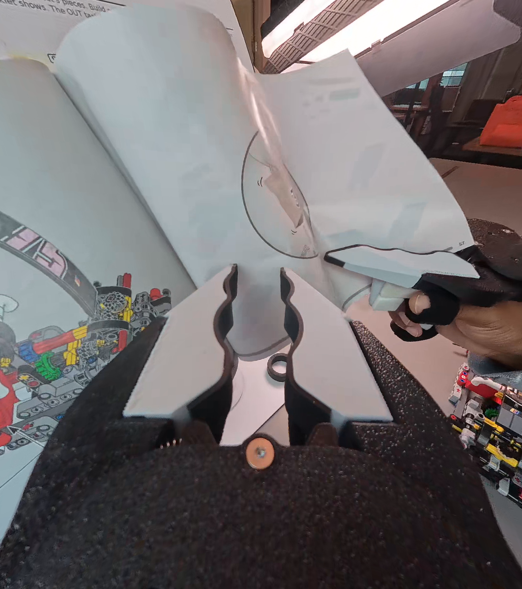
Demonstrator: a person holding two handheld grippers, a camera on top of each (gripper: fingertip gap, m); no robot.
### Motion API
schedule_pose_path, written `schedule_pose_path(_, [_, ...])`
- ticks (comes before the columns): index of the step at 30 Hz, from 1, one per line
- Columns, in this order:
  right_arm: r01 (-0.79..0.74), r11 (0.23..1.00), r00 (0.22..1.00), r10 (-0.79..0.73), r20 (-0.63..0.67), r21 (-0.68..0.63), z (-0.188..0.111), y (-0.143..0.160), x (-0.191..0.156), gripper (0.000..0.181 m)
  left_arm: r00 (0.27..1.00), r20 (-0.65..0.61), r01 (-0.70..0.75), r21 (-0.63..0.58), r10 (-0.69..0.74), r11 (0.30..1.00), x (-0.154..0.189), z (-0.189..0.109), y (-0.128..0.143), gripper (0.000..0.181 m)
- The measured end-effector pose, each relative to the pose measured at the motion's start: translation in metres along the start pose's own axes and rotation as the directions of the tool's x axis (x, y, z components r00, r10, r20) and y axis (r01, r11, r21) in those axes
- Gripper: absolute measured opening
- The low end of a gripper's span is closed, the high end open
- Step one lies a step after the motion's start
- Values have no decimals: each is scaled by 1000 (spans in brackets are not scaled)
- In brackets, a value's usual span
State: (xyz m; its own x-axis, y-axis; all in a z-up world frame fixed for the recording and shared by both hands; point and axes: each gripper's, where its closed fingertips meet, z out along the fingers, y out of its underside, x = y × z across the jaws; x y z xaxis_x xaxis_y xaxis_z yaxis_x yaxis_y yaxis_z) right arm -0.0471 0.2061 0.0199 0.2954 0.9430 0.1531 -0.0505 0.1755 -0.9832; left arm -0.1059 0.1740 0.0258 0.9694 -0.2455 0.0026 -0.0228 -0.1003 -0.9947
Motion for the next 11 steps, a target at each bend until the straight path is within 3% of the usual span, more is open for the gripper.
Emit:
schedule_pose_path(1, [-24, 1000, 1000, 24, 2, 14, -3, -2, 2, 21, 1000, 2, -5, -3, 5, 1000, 0, 1, 0, 25])
schedule_pose_path(5, [-149, 986, 969, 130, 211, 77, -14, -19, -21, 29, 999, 18, -26, -7, 26, 1000, -1, 0, 0, 25])
schedule_pose_path(9, [-188, 971, 907, 114, 406, 146, -30, -52, -61, 34, 999, 21, -38, 21, 37, 999, -1, -7, -3, 28])
schedule_pose_path(10, [-210, 967, 859, 112, 500, 144, -37, -59, -77, 35, 999, 21, -36, 24, 35, 999, -1, -8, -3, 28])
schedule_pose_path(11, [-255, 962, 756, 133, 641, 102, -51, -64, -98, 36, 999, 22, -28, 20, 28, 999, -3, -9, -1, 29])
